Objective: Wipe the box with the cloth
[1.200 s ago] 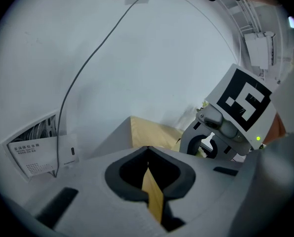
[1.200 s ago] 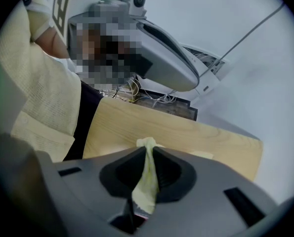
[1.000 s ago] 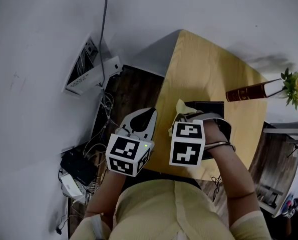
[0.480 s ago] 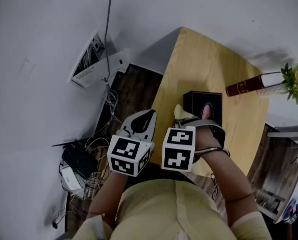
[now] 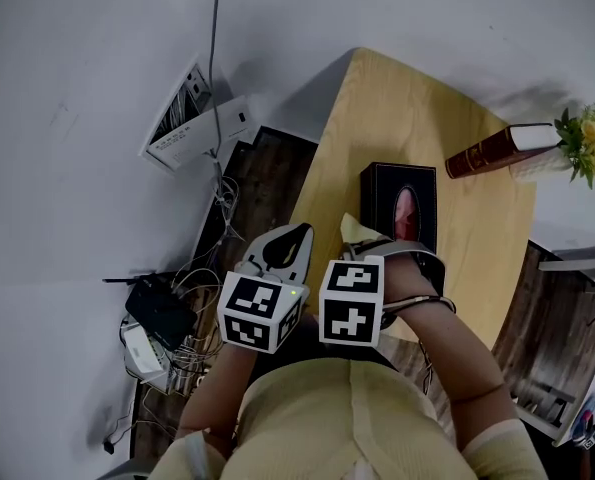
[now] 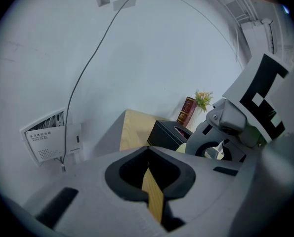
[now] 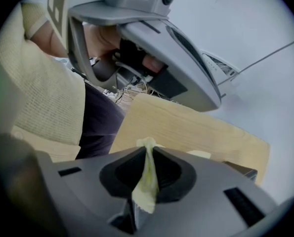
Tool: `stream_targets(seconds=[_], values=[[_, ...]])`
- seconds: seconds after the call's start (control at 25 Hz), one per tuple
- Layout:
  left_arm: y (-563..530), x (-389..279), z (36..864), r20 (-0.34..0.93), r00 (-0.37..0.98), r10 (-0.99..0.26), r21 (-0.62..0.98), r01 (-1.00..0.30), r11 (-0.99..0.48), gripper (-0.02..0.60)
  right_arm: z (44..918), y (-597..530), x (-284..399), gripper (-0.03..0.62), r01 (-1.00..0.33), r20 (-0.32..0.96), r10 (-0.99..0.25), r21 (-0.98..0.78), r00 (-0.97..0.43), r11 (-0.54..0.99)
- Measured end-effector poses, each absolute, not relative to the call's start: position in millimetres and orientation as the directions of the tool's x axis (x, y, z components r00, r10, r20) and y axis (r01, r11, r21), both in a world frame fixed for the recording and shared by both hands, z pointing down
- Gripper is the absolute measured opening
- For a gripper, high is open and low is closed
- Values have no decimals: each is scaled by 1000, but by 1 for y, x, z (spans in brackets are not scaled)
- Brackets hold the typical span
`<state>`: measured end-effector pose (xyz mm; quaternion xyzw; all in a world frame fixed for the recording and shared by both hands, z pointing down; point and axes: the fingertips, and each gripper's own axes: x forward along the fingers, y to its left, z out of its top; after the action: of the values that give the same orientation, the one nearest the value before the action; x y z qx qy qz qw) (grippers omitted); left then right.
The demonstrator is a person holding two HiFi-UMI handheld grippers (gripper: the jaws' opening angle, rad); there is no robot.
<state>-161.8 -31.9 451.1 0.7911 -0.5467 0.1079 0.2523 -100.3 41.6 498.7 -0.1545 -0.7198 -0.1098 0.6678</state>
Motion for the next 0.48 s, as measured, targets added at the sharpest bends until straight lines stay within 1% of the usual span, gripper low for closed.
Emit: stream_targets(seconds=[0.48], values=[[-14, -146, 446, 458, 363, -812, 254, -928, -272, 16, 492, 71, -90, 55, 367, 985, 122, -69, -124, 928]])
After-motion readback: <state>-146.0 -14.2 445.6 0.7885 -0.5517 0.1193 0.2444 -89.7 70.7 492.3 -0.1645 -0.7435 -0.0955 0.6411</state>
